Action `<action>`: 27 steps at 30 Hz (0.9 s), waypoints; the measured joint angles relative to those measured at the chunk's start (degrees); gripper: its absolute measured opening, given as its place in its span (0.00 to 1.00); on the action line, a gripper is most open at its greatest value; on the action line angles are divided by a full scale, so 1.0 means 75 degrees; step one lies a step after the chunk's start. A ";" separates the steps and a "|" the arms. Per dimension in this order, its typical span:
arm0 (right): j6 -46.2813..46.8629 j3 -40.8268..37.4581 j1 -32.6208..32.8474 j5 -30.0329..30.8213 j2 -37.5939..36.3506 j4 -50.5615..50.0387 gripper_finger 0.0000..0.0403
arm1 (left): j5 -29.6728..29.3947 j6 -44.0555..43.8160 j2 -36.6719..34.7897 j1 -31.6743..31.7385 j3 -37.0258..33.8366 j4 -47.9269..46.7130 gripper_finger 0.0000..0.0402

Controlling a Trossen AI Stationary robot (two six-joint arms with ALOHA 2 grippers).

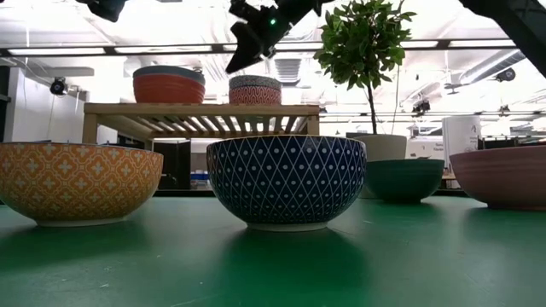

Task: Place and stack bowls onto a shelf
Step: Stack the orange and blue patterned bowl in the blue and red patterned bowl on the shelf, then stack the green bowl in the blue bowl on the shelf

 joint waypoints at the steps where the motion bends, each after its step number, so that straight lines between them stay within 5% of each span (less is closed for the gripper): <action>1: 0.0000 0.0000 0.0011 0.0000 -0.0084 -0.0001 0.02 | 0.0000 0.0001 0.0000 0.0001 0.0000 0.0002 0.00; 14: 0.0293 0.0006 -0.0358 0.0027 0.0033 0.1110 0.02 | 0.0000 0.0115 0.0006 0.0001 0.0003 0.0257 0.00; 27: 0.0442 -0.0006 -0.0401 -0.0138 -0.0203 0.0743 0.02 | 0.0001 0.0115 0.0003 0.0000 0.0003 0.0237 0.00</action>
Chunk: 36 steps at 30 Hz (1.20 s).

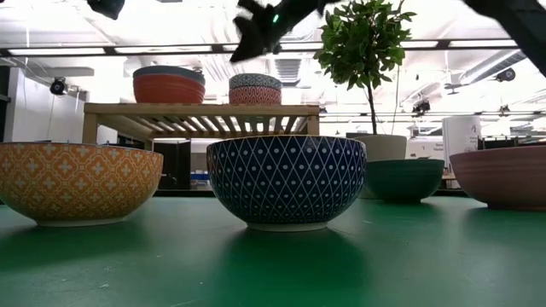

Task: Place and stack bowls onto a shelf
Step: Stack the green bowl in the blue bowl on the shelf

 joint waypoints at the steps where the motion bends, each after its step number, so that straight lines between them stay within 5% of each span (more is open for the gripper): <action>1: 0.0056 0.0000 0.0051 -0.0185 -0.0156 -0.0168 0.02 | -0.0001 0.0000 0.0000 0.0001 0.0000 -0.0005 0.00; 9: 0.0227 -0.0925 0.0852 -0.1018 -0.1415 -0.0870 0.02 | 0.0002 -0.0183 0.0000 -0.0001 0.0000 -0.0007 0.00; 26: 0.1354 -0.7458 0.3299 -0.0984 -0.5525 0.1245 0.02 | 0.0205 -0.1007 0.0422 -0.0002 0.0041 0.0177 0.00; 36: 0.3603 -0.9091 0.3681 0.1310 -0.6908 0.0497 0.02 | 0.0207 -0.1617 0.1962 -0.0002 0.1131 0.0167 0.00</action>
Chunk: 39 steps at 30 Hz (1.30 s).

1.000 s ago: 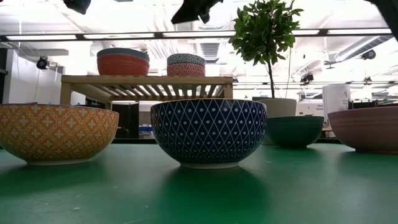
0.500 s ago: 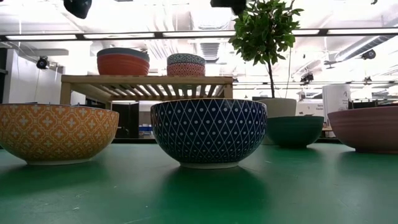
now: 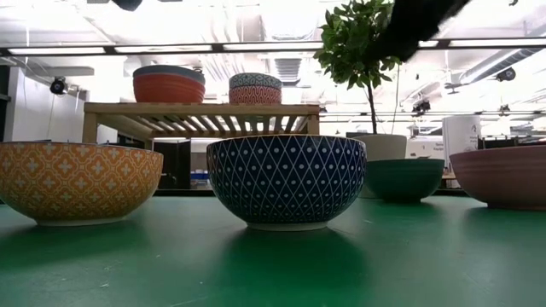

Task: Place and stack bowls onto a shelf
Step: Stack the green bowl in the blue bowl on the shelf

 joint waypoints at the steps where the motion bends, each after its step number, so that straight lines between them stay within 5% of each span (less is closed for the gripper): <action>1: 0.0178 -0.0009 -0.0014 0.0187 -0.0042 -0.0275 0.02 | 0.0002 -0.0031 0.0156 -0.0001 0.0130 -0.0105 0.00; 16: 0.0441 -0.0016 -0.0933 0.0146 0.0403 -0.1619 0.04 | -0.0013 -0.1045 0.1478 -0.0020 0.2027 -0.2985 0.00; 28: -0.0034 -0.0086 -0.1673 -0.0223 0.0452 -0.1981 0.38 | -0.0016 -0.1076 0.1552 -0.0017 0.2025 -0.3009 0.00; 39: 0.0307 -0.0682 -0.1793 -0.0160 0.0853 -0.1272 0.40 | -0.0024 -0.1041 0.1691 -0.0018 0.2016 -0.3005 0.00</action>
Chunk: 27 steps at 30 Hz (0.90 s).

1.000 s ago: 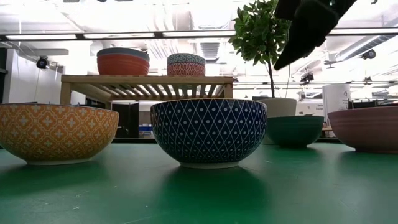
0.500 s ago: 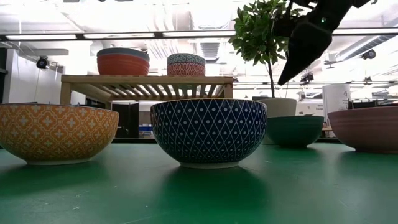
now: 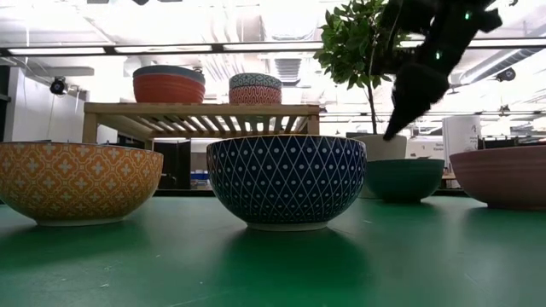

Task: Place and stack bowls onto a shelf
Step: Stack the green bowl in the blue bowl on the shelf

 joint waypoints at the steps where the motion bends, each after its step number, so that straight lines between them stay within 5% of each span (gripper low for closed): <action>1: 0.0032 -0.0057 -0.0020 0.0150 0.0126 -0.0029 0.40 | 0.0000 0.0000 0.0020 -0.0003 0.0000 0.0000 0.00; 11: -0.0282 -0.0139 -0.0232 0.0583 0.1321 0.0172 0.37 | -0.0003 0.0003 0.0210 0.0000 -0.0006 0.0038 0.00; 16: -0.0285 -0.0139 -0.0308 0.0600 0.1617 0.0166 0.24 | -0.0003 0.0003 0.0216 0.0000 -0.0006 0.0041 0.00; 20: -0.0325 -0.0139 -0.0308 0.0596 0.1508 0.0143 0.06 | -0.0003 0.0000 0.0216 0.0000 -0.0006 0.0038 0.00; 27: -0.0426 -0.0124 -0.0256 0.0041 0.0545 -0.0003 0.02 | -0.0006 0.0000 0.0216 0.0000 -0.0006 0.0058 0.00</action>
